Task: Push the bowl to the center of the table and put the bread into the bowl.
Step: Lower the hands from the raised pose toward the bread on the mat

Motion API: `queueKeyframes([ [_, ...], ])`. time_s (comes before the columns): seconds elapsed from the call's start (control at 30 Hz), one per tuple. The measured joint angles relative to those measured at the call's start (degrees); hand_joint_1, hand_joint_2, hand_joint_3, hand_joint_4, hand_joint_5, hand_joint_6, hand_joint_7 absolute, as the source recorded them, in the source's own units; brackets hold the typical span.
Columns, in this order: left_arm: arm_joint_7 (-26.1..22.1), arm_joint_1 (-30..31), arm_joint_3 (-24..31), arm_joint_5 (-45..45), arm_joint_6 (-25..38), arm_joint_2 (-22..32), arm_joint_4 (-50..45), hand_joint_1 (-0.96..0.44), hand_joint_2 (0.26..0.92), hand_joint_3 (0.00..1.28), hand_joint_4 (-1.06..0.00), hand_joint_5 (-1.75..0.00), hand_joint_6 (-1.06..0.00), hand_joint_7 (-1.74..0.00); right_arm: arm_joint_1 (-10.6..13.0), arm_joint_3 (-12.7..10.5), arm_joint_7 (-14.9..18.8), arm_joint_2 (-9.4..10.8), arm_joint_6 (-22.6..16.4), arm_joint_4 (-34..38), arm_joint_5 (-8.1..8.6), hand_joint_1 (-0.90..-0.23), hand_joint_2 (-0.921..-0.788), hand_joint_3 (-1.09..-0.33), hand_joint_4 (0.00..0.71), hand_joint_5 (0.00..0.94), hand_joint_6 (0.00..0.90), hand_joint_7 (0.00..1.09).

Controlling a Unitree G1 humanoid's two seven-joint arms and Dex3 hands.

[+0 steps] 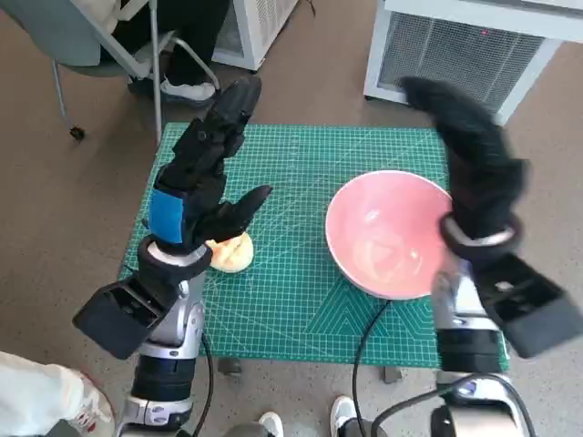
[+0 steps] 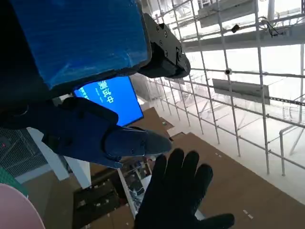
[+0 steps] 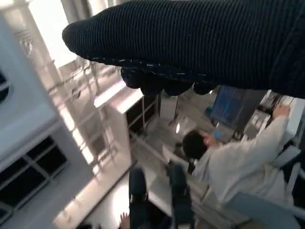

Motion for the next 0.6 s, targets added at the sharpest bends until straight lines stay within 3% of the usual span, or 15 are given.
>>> queueKeyframes([
  [0.17, -0.08, 0.15, 0.1, -0.12, -0.01, 0.18, 0.0, -0.52, 0.921, 0.27, -0.29, 0.0, -0.41, 0.0, 1.56, -4.57, -2.55, -1.88, -2.18, 6.67, -0.4, -0.538, -0.921, -0.81, 0.224, 0.008, -0.001, 0.57],
  [0.3, -0.07, 0.25, 0.45, -0.55, 0.01, 0.45, 0.0, -0.52, 0.921, 0.27, -0.28, 0.0, -0.41, 0.0, 2.69, -7.78, -6.94, -3.04, -2.96, 12.82, -2.31, -0.517, -0.921, -0.82, 0.229, 0.011, -0.001, 0.57],
  [0.6, -0.04, 0.61, 0.96, -1.07, 0.9, 0.45, -0.09, -0.52, 0.921, 0.27, -0.28, 0.0, -0.44, -0.01, 5.13, -11.13, -14.51, -4.64, -3.04, 21.53, -4.7, -0.493, -0.921, -0.872, 0.225, 0.008, -0.001, 0.53],
])
